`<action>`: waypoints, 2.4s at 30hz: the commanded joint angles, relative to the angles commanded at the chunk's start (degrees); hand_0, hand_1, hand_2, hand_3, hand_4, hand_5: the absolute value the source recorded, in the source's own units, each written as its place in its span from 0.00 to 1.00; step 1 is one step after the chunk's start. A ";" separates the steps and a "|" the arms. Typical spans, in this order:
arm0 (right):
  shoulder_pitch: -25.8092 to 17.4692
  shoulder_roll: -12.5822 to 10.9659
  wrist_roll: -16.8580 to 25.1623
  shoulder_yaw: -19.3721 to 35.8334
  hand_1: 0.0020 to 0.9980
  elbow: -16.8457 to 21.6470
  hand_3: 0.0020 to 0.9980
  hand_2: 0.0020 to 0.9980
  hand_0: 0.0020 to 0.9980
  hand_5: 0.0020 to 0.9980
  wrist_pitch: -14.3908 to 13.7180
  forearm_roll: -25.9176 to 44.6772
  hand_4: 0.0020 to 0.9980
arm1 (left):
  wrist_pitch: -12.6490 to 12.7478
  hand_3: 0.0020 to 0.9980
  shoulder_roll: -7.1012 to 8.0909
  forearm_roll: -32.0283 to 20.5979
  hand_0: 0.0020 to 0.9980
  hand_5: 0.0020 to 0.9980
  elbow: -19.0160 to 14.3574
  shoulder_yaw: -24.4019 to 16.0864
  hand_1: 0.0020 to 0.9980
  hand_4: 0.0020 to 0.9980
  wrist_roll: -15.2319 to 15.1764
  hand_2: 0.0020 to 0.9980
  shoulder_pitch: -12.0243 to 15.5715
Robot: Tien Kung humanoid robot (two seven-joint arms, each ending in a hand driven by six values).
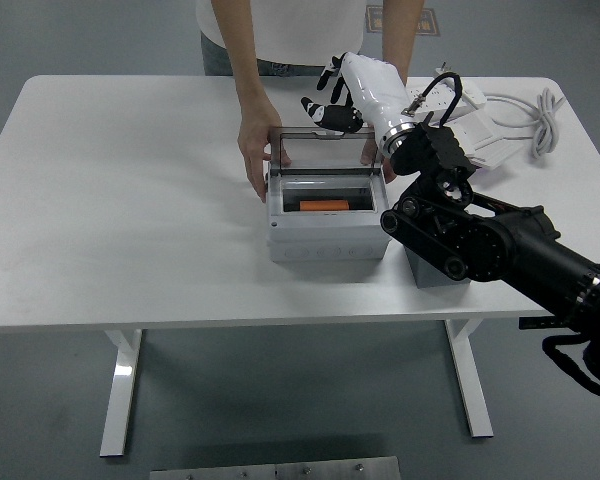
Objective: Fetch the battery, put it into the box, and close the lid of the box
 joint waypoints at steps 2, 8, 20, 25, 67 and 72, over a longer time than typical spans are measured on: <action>0.36 0.29 0.64 -0.34 0.31 -1.15 0.50 0.40 0.22 0.40 -0.09 0.66 0.72 | -0.09 0.61 0.03 0.32 0.57 0.18 0.01 -0.15 0.72 0.70 0.00 0.67 -0.20; 0.94 0.68 2.00 -1.11 0.54 -3.52 0.59 0.54 0.69 0.44 -0.64 2.55 0.75 | -0.28 0.61 0.13 0.93 0.57 0.18 -0.01 -0.41 0.72 0.70 0.07 0.67 -0.45; 0.39 0.90 2.94 -2.48 0.64 -5.74 0.62 0.61 0.82 0.64 -1.27 4.32 0.86 | -0.67 0.61 0.09 1.71 0.57 0.18 0.10 -0.77 0.72 0.70 -0.10 0.67 -0.65; 0.06 0.85 3.02 -3.27 0.64 -6.10 0.62 0.61 0.82 0.64 -1.29 5.01 0.86 | -0.69 0.61 0.06 1.58 0.57 0.18 0.08 -0.66 0.72 0.70 -0.04 0.67 -0.38; -5.05 -6.90 -1.81 -10.24 0.62 7.95 0.63 0.62 0.74 0.66 1.89 1.36 0.88 | 2.36 0.61 0.74 -6.23 0.58 0.18 -0.85 3.33 0.72 0.70 1.25 0.66 4.54; -5.58 -7.51 -2.37 -9.66 0.61 9.09 0.64 0.62 0.71 0.66 1.97 0.70 0.88 | 2.51 0.61 0.74 -6.38 0.58 0.18 -0.88 3.37 0.72 0.70 1.26 0.66 4.61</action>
